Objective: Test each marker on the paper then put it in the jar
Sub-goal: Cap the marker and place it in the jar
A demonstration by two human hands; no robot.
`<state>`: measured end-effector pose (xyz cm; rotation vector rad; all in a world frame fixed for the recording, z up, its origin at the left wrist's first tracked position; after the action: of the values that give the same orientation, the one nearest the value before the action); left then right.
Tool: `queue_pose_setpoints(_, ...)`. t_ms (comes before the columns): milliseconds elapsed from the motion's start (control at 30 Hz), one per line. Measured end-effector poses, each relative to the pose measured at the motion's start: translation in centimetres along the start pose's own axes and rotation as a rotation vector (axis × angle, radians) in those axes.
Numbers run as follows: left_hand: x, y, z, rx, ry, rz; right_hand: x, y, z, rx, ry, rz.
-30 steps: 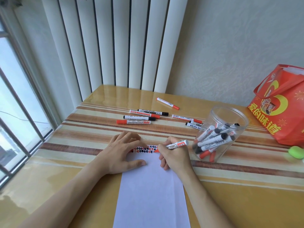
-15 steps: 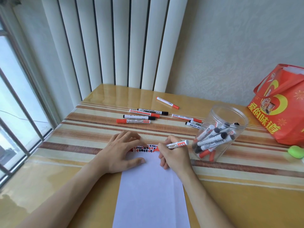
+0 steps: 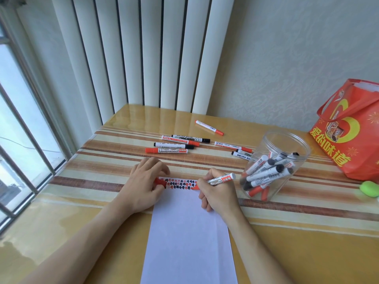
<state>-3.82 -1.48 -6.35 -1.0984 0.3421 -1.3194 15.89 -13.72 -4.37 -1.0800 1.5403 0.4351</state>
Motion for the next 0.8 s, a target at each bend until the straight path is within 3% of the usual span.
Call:
queue_pose_setpoints(267, -0.2, 0.4, -0.1, 0.001, 0.037, 0.052, -0.2, -0.6, -0.2, -0.011, -0.085, 0.102)
queue_pose_setpoints(467, 0.2, -0.3, 0.2, 0.029, 0.201, -0.074, -0.5, 0.7, -1.1, -0.239, -0.224, 0.148)
queue_pose_setpoints(800, 0.8, -0.6, 0.2, 0.043, 0.265, -0.146, -0.2, 2.3, -1.2, -0.334, -0.254, 0.062)
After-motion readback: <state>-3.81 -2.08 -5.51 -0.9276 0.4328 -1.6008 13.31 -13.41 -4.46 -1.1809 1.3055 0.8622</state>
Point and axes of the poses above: each hand's wrist, its own z-axis towards the middle knuckle, its own y-axis out of the palm, x = y × z, the point moved 1 cm from there along z, towards the middle knuckle, and after that the axes turned 14 degrees about y, right-handed, at the moved point
